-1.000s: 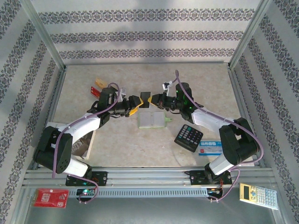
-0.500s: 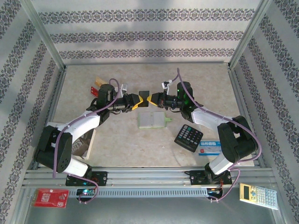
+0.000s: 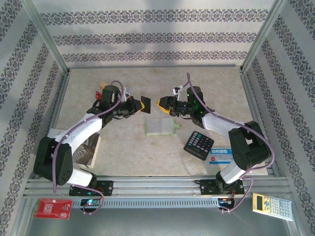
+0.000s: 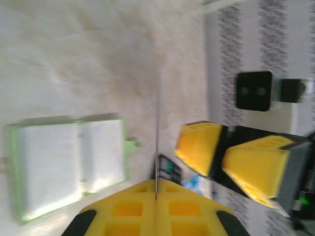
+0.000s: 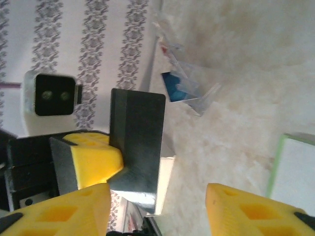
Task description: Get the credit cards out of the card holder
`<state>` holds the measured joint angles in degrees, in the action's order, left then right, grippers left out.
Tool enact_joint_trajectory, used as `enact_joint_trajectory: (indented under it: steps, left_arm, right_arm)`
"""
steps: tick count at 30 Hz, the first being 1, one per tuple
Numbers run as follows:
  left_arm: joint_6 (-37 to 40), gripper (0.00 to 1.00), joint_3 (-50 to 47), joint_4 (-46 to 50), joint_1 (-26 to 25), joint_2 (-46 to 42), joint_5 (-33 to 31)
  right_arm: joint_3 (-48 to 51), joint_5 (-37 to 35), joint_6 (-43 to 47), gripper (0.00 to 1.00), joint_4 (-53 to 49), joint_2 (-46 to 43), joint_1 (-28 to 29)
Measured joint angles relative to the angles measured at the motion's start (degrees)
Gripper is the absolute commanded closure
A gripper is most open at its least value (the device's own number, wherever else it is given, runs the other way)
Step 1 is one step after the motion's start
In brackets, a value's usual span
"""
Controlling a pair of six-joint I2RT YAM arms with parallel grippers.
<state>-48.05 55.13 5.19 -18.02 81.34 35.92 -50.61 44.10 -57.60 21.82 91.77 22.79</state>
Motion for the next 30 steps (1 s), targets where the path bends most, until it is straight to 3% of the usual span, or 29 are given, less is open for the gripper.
enact_joint_trajectory:
  steps: [8,14,20,30]
  left_arm:
    - [8.79,1.0,8.24,24.3,0.15,-2.43,-23.23]
    - [8.96,1.0,14.51,34.38,0.15,-2.03,-36.98]
    - [3.58,1.0,22.95,39.36,0.15,4.2,-46.1]
    - [-11.28,1.0,35.1,43.28,0.15,18.67,-54.66]
  right_arm:
    - [-1.18,-10.21,9.14,0.23,-15.19,-1.36,-0.17]
    - [-1.64,-17.18,13.79,0.12,-22.1,-3.98,-0.17]
    - [-2.82,-21.94,17.22,0.02,-25.9,-3.98,-0.15]
    - [-5.18,-23.93,20.26,0.02,-28.46,-3.98,-0.13]
